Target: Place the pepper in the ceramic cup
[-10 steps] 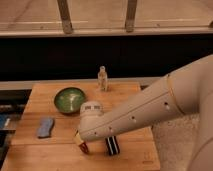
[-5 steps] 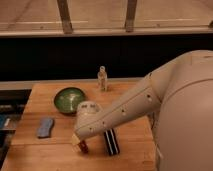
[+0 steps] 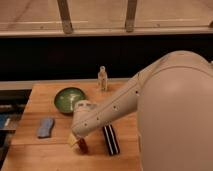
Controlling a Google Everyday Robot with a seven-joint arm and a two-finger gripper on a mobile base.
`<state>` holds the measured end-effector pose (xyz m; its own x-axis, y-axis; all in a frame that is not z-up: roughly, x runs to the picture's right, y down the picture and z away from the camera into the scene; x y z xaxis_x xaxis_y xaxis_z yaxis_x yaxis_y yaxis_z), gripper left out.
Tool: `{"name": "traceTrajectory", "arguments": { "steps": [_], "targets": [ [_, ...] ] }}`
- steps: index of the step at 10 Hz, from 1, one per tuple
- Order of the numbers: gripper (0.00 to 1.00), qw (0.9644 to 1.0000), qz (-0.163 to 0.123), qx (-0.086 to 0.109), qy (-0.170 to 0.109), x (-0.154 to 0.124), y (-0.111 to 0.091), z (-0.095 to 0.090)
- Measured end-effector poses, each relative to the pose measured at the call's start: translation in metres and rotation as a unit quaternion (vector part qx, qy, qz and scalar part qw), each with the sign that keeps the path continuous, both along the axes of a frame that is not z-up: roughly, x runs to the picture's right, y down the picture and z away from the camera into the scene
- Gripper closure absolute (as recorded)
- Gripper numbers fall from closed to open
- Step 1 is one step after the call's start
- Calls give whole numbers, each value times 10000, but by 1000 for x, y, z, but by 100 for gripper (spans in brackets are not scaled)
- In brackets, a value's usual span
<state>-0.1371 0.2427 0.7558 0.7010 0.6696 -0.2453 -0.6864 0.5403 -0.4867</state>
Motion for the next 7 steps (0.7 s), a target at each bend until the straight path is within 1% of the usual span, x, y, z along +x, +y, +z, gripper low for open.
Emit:
{"name": "traceTrajectory", "arguments": {
  "steps": [3, 7],
  "targets": [
    [20, 9999, -78, -5, 148, -10, 4, 13],
    [20, 9992, -50, -44, 383, -7, 8, 29]
  ]
}}
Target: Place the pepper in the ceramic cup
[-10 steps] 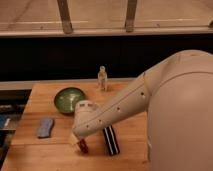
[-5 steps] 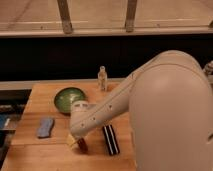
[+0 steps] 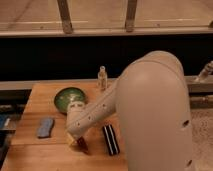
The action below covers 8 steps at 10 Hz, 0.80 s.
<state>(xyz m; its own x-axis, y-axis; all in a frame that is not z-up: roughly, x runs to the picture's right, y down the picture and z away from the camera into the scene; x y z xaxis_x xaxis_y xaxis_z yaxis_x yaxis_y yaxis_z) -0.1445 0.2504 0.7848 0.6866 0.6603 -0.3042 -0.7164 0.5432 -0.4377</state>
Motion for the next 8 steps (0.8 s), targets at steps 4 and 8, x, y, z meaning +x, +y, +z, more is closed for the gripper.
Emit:
{"name": "traceTrajectory", "arguments": {
  "steps": [4, 8],
  "targets": [
    [41, 9999, 10, -104, 131, 5, 6, 9],
    [81, 9998, 37, -76, 159, 9, 5, 5]
  ]
}}
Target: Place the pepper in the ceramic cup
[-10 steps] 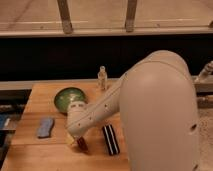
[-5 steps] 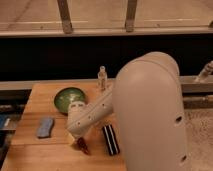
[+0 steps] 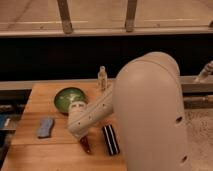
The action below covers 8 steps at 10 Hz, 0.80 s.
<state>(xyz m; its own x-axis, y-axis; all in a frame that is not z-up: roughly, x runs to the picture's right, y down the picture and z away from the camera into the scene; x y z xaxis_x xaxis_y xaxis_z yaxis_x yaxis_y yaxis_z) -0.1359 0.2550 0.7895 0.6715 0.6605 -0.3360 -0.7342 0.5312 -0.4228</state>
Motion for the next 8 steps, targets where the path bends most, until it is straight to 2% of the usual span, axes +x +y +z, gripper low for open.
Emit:
{"name": "traceTrajectory", "arguments": {
  "steps": [2, 5, 7, 8],
  "targets": [
    [98, 10000, 30, 45, -11, 2, -2, -4],
    [100, 9998, 133, 122, -115, 5, -5, -12],
    [100, 9988, 227, 287, -326, 3, -16, -29],
    [100, 9979, 269, 416, -421, 2, -28, -44]
  ]
}}
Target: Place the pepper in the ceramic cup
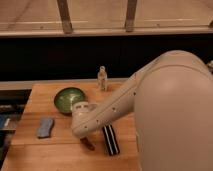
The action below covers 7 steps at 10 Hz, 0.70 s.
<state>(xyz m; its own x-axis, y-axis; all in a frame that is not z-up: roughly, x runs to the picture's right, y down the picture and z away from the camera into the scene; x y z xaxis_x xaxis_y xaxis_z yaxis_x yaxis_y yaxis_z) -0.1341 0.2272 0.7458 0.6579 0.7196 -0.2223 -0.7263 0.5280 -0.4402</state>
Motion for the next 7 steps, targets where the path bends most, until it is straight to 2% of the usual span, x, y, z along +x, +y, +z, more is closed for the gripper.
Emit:
{"name": "traceTrajectory", "arguments": {
  "steps": [3, 4, 6, 7],
  "targets": [
    [100, 9979, 28, 518, -396, -12, -48, -55],
    [100, 9967, 59, 641, -488, -15, -59, -66],
    [100, 9917, 215, 1005, -768, -22, -98, -95],
    [100, 9891, 267, 1135, -897, -27, -112, -103]
  ]
}}
